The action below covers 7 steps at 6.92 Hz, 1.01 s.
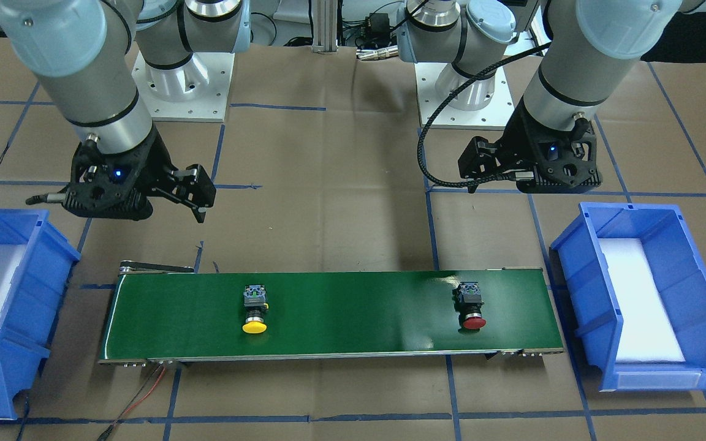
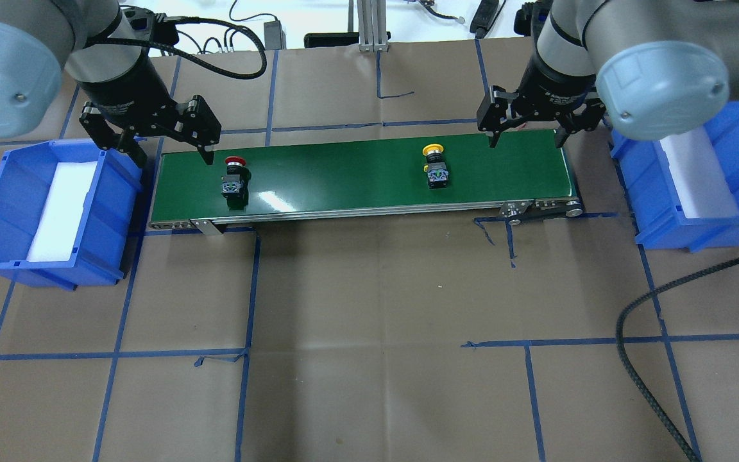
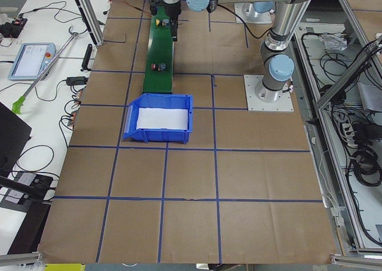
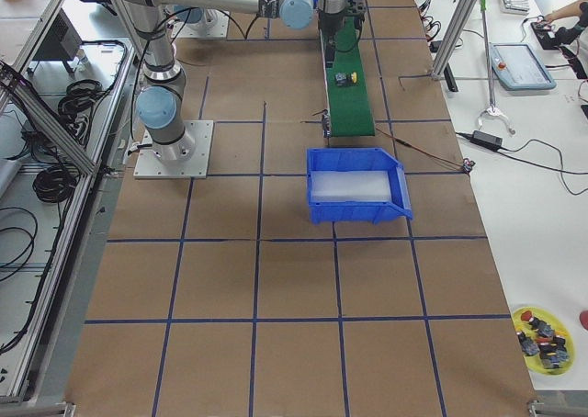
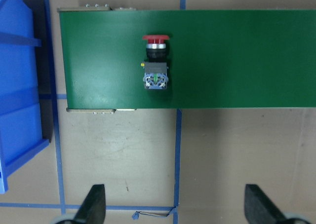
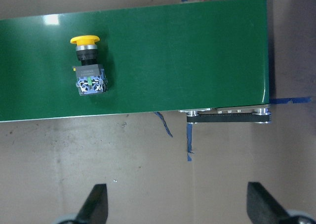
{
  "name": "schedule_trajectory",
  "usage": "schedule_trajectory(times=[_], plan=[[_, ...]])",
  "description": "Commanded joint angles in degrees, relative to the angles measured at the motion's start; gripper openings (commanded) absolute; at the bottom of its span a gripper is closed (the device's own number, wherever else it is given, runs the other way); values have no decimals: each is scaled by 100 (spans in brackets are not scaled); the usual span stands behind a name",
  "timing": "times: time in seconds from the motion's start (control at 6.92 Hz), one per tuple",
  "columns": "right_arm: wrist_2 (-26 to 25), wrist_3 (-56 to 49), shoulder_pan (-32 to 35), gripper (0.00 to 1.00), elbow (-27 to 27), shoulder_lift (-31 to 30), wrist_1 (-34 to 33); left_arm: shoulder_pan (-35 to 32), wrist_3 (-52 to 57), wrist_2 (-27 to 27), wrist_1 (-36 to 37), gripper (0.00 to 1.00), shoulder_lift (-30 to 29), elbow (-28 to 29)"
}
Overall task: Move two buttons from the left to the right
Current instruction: 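Reach the right gripper down and grasp the yellow button on the belt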
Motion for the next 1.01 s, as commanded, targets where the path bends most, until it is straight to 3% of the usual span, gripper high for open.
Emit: schedule_trajectory(times=[0.0,0.43,0.87], plan=[[-68,-3,43,100,-839,804,-95,54,-4,-32,44,100,59,46],[28,85,149,100,-1247,1754,-50,45,-13,-15,44,100,51,55],[441,68,220,100,-1064,1791,-42,45,-13,-15,44,100,42,55]])
